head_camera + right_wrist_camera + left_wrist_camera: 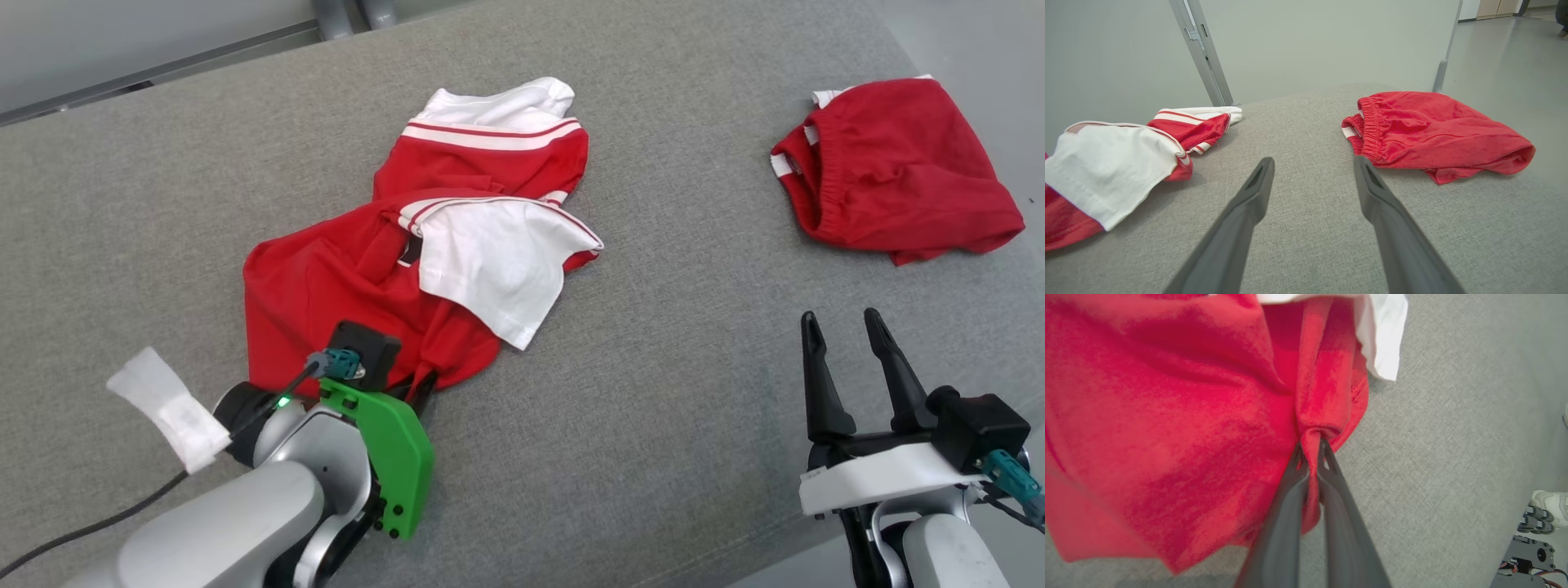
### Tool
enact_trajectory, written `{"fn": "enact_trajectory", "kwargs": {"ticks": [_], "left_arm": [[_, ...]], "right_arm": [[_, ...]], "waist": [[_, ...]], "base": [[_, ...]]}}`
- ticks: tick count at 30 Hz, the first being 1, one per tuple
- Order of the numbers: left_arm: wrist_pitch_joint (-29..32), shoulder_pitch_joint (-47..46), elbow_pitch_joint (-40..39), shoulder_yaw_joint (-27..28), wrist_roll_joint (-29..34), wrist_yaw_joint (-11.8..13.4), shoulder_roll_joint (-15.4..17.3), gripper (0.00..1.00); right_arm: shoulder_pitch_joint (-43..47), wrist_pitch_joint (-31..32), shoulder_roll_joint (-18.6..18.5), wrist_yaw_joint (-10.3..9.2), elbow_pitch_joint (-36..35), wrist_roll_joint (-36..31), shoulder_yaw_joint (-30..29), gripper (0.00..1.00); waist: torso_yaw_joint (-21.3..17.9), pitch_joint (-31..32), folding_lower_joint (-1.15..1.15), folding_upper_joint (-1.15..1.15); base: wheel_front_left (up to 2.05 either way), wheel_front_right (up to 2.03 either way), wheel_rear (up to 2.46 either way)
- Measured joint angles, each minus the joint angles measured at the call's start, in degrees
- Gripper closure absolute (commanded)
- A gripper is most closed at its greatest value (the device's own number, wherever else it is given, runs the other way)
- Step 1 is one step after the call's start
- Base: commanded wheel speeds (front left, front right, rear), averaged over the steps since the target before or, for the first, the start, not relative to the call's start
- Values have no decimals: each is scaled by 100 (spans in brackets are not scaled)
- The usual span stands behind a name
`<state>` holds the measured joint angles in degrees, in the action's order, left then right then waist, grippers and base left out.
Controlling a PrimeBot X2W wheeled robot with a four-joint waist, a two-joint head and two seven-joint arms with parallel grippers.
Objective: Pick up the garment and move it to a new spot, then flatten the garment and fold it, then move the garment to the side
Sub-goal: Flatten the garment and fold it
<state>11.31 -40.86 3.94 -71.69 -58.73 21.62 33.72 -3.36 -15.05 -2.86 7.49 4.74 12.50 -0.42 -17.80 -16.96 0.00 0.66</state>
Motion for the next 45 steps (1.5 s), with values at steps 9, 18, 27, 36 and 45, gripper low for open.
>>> {"fn": "enact_trajectory", "kwargs": {"ticks": [9,18,27,36,45], "left_arm": [[1062,-257,-2931,156,-176,59,2143,100],[1583,-475,-3772,635,-877,-234,3916,100],[881,-449,-2965,1172,-2076,-628,4400,100],[-699,530,-2585,898,-2315,-621,4400,75],[-1859,1204,-2154,613,-1939,175,3733,0]], "right_arm": [[118,-1,2,0,-18,-2,-46,0],[60,0,2,0,-43,20,22,0],[-21,0,1,0,-32,48,67,0],[20,-1,2,0,-26,124,44,0],[32,-1,2,0,-68,-182,-78,0]], "waist": [[304,161,0,0],[545,123,0,0],[447,25,0,0],[294,-113,0,0],[593,-137,0,0]], "base": [[0,0,0],[0,0,0],[0,0,0],[0,0,0],[0,0,0]]}}
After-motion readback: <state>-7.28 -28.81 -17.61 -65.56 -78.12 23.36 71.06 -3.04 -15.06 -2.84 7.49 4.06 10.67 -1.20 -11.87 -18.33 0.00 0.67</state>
